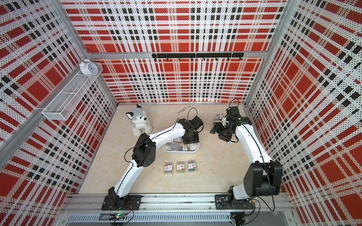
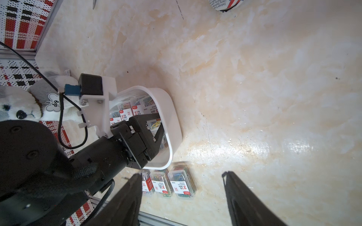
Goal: Take the paper clips out of the storage box
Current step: Pick up the boxed paper clips from the storage box, then place the boxed paper clips at the center of the board.
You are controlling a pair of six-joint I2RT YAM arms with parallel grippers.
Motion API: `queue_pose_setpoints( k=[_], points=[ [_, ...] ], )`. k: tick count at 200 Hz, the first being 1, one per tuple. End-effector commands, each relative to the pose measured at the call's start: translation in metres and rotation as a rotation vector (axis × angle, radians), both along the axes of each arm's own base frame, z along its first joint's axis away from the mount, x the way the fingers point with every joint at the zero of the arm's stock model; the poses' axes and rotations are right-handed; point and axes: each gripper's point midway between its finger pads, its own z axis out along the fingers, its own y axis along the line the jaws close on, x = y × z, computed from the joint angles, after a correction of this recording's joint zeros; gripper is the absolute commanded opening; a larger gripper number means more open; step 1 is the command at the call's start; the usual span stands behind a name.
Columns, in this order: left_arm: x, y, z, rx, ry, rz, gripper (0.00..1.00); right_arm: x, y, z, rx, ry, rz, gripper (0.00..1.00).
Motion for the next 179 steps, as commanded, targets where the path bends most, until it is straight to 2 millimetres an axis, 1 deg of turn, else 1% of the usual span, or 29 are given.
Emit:
queue_pose_setpoints(
  k=[1,47,100,114,149,179],
  points=[
    [0.008,0.012,0.039,0.004,-0.064,0.007,0.57,0.006,-0.001,0.006,0.005,-0.024,0.005,0.71],
    [0.009,0.023,0.057,0.007,-0.082,0.009,0.56,0.005,0.000,0.005,0.006,-0.026,0.006,0.71],
    [0.008,0.026,0.065,0.012,-0.094,-0.017,0.57,0.007,0.000,0.005,0.009,-0.025,0.006,0.71],
    [0.008,0.031,0.060,0.037,-0.093,-0.026,0.57,0.007,0.001,0.004,0.011,-0.024,0.008,0.71],
    [0.007,0.047,0.037,0.134,-0.069,-0.038,0.57,0.009,0.002,0.003,0.016,-0.022,0.009,0.71],
    [0.007,0.061,0.024,0.207,-0.053,-0.042,0.58,0.008,0.002,0.002,0.018,-0.018,0.011,0.71]
  ],
)
